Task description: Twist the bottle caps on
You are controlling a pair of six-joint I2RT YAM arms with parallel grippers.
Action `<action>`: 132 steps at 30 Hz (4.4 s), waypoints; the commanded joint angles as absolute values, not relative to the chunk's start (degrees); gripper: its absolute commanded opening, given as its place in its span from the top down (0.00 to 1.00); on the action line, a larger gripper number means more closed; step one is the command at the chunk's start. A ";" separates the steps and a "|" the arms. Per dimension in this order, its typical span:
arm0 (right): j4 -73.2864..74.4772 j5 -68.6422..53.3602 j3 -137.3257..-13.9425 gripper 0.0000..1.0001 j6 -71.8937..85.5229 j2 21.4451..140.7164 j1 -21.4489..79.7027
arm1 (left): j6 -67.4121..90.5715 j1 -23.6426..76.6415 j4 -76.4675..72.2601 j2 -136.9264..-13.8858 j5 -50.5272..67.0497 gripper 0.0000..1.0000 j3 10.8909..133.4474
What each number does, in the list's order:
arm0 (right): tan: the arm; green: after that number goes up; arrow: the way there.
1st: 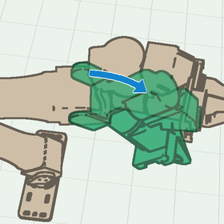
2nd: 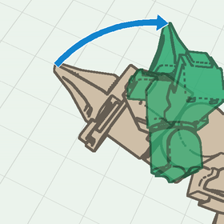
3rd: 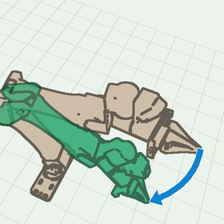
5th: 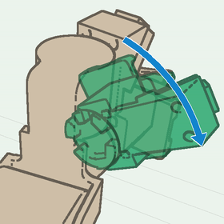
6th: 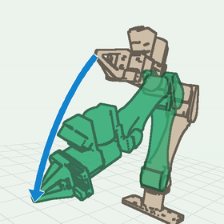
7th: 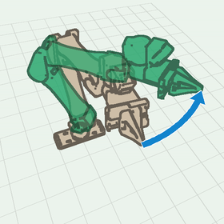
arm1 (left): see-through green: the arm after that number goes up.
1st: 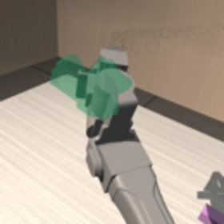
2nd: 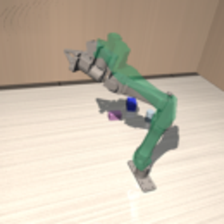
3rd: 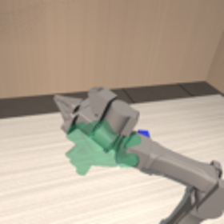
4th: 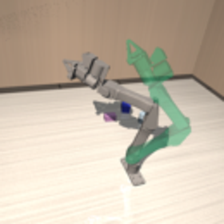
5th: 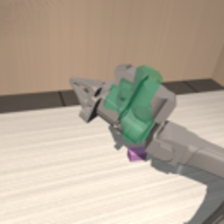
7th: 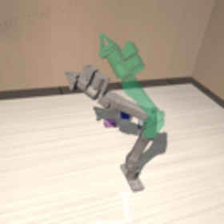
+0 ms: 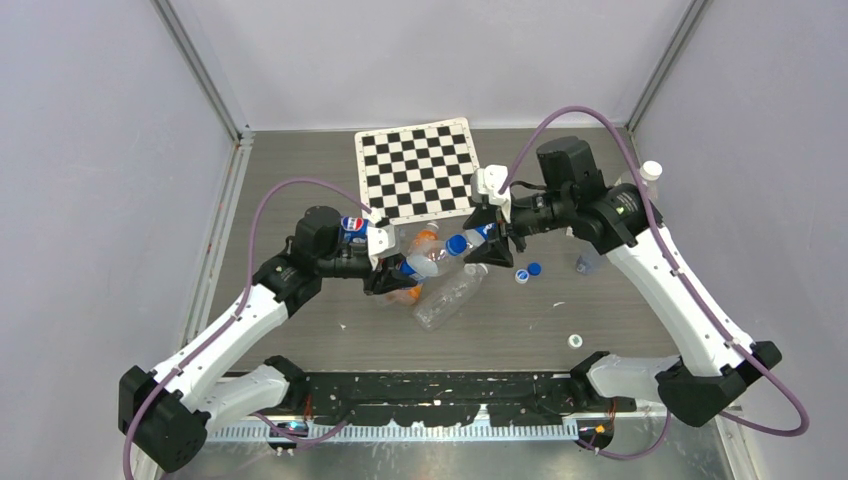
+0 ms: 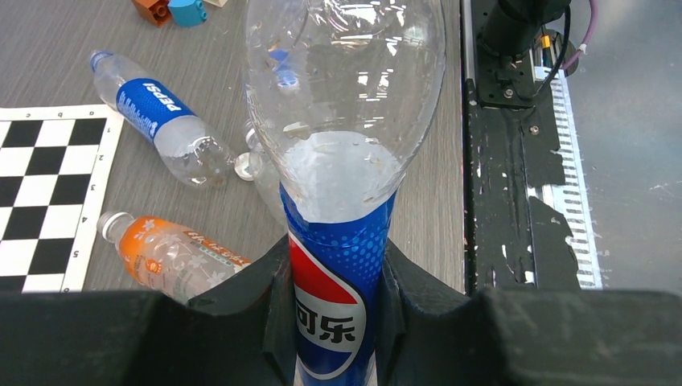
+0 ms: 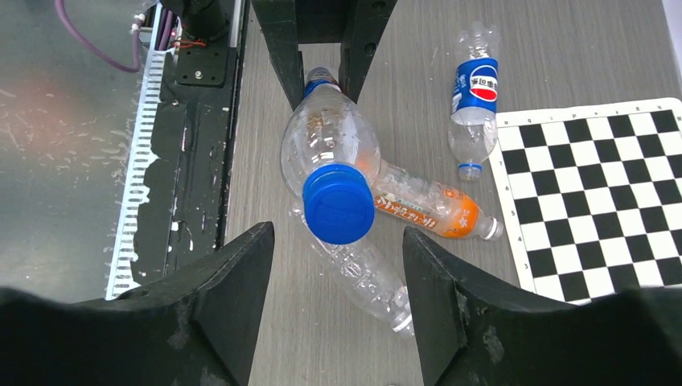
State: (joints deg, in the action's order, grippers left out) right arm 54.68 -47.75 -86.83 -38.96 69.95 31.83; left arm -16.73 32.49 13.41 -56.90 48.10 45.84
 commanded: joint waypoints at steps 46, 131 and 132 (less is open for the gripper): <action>51.93 -50.90 -88.51 0.51 -37.09 72.99 33.16 | -15.32 32.26 12.61 -57.31 49.04 0.71 47.99; 23.95 -30.05 -79.88 0.99 8.78 71.54 36.69 | -6.56 39.10 -27.55 -48.98 19.60 0.69 33.35; 23.68 -28.94 -79.88 0.99 9.91 71.54 36.67 | -6.59 39.27 -27.64 -48.98 19.13 0.69 33.21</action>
